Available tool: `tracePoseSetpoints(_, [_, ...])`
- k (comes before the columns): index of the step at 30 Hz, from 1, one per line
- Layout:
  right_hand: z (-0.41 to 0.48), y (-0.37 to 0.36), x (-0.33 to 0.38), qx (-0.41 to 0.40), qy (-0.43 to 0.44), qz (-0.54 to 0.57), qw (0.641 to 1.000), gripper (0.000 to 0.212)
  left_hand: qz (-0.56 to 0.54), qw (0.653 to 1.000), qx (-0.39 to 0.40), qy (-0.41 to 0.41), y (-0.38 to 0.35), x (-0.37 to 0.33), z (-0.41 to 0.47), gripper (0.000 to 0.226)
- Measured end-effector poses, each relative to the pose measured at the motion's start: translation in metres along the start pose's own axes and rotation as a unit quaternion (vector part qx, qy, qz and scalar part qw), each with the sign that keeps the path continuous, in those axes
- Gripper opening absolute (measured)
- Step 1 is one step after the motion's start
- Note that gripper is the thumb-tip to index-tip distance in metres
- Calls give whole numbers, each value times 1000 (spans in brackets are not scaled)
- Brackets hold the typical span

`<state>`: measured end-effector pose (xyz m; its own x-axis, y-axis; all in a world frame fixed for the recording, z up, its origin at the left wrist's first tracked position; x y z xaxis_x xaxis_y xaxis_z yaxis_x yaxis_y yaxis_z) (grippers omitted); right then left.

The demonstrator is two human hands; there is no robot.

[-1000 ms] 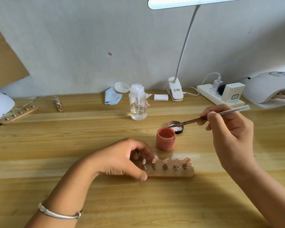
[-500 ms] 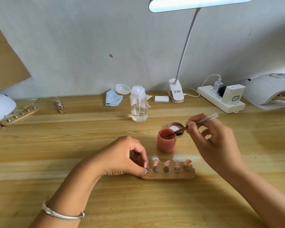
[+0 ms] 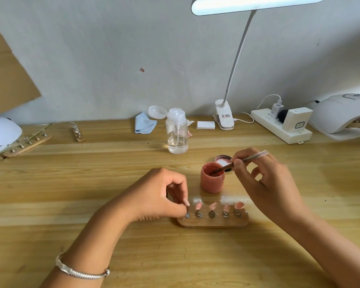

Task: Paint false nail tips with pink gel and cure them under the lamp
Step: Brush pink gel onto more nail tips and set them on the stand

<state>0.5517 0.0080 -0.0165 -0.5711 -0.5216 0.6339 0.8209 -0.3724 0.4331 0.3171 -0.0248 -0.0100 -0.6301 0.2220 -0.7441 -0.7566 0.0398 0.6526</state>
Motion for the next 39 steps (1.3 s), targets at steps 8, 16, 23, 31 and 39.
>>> tracePoseSetpoints(8, [7, 9, 0, -94, -46, 163, 981, 15, -96, 984, -150, 0, -4, 5, 6, 29])
tracePoseSetpoints(16, [16, 15, 5, -87, -122, 363, 920, 35, -234, 955, -182, 35, -17, -3, 7, 17])
tracePoseSetpoints(23, [13, 10, 8, -46, -107, 376, 919, 35, -275, 943, -180, 47, -20, -9, 6, 13])
tracePoseSetpoints(31, [11, 8, 6, -23, -115, 372, 921, 20, -294, 938, -175, 63, -22, -11, 7, 13])
tracePoseSetpoints(39, [11, 7, 5, -20, -113, 365, 924, 22, -286, 940, -174, 64, -21, -11, 6, 11])
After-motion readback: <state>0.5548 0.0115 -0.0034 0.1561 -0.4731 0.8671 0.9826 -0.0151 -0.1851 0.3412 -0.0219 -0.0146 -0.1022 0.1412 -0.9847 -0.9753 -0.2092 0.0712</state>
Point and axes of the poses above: each hand's wrist, its own z-axis towards the middle knuckle, its own y-axis out of the back of the hand, x = y × z, the point moved 1 cm from there along z, towards the middle knuckle, and after that the axes turned 11 degrees about -x, right-handed, at the moved point
